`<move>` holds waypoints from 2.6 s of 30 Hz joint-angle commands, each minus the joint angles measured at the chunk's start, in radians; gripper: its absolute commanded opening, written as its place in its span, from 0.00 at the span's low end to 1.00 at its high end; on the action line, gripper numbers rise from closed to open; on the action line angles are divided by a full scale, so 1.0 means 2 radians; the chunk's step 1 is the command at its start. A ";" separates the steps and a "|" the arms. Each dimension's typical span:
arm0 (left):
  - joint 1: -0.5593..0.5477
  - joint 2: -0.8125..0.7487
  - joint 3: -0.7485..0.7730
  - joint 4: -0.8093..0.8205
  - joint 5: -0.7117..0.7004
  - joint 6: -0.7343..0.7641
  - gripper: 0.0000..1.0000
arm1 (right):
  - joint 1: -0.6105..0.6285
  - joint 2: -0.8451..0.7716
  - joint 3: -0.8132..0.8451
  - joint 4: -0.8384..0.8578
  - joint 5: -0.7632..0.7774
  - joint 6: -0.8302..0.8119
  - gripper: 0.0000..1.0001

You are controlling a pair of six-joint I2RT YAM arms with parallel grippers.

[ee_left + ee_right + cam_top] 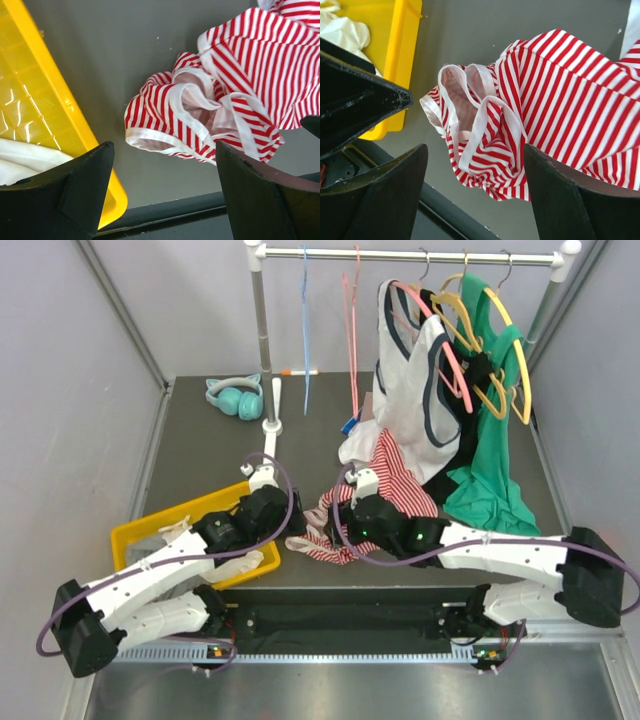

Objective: Place the tank top on the hanger

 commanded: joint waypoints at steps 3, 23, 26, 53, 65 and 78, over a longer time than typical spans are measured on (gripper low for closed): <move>0.002 -0.021 -0.024 0.015 0.004 -0.032 0.85 | 0.006 0.045 0.035 0.003 0.003 -0.004 0.72; 0.002 0.023 -0.009 0.091 0.064 -0.025 0.85 | -0.063 0.058 0.130 -0.072 -0.002 -0.011 0.00; 0.002 0.006 0.000 0.109 0.072 -0.004 0.85 | -0.085 0.056 0.165 -0.082 -0.002 -0.024 0.00; -0.003 0.099 0.081 0.229 0.164 0.170 0.67 | -0.116 0.070 0.196 -0.145 -0.107 0.019 0.01; -0.003 0.129 0.084 0.219 0.196 0.171 0.61 | -0.123 0.060 0.196 -0.150 -0.120 0.019 0.01; 0.003 0.118 0.119 0.181 0.114 0.199 0.00 | -0.155 0.029 0.192 -0.174 -0.127 0.015 0.30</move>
